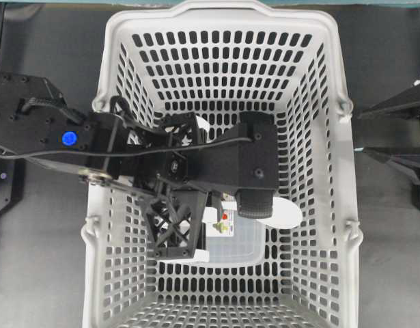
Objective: Pick up the chinese spoon from the shopping basket with the left arm.
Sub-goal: 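Lift the white spoon upward out of the basket with the left gripper, then hold the spoon raised above the basket with the left gripper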
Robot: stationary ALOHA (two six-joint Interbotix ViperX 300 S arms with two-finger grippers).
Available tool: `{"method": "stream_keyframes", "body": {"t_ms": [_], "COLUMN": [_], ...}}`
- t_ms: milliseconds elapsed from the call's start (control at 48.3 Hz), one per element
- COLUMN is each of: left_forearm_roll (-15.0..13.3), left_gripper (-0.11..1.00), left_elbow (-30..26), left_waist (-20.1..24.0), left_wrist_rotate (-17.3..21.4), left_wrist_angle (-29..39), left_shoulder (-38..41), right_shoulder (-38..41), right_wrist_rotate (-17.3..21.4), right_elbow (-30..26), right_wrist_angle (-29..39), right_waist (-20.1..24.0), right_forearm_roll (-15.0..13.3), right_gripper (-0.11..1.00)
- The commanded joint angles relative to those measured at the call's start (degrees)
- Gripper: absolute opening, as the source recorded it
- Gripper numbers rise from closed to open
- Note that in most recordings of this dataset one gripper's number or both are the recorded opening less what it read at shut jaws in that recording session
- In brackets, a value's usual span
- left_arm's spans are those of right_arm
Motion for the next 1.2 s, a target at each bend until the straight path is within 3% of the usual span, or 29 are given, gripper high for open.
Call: {"method": "stream_keyframes", "body": {"t_ms": [0, 1181], "left_forearm_roll": [0.18, 0.18], "left_gripper": [0.11, 0.11], "left_elbow": [-0.53, 0.09], "left_waist": [0.0, 0.0], "left_wrist_rotate": [-0.09, 0.09], "left_wrist_angle": [-0.18, -0.44], "left_shoulder": [-1.05, -0.44], "right_shoulder": [0.35, -1.49], "right_wrist_rotate": [0.09, 0.09], "right_elbow": [-0.44, -0.44], "right_wrist_angle": [-0.53, 0.09], "right_waist": [0.18, 0.44], "right_forearm_roll": [0.18, 0.18], "right_gripper": [0.6, 0.6]}}
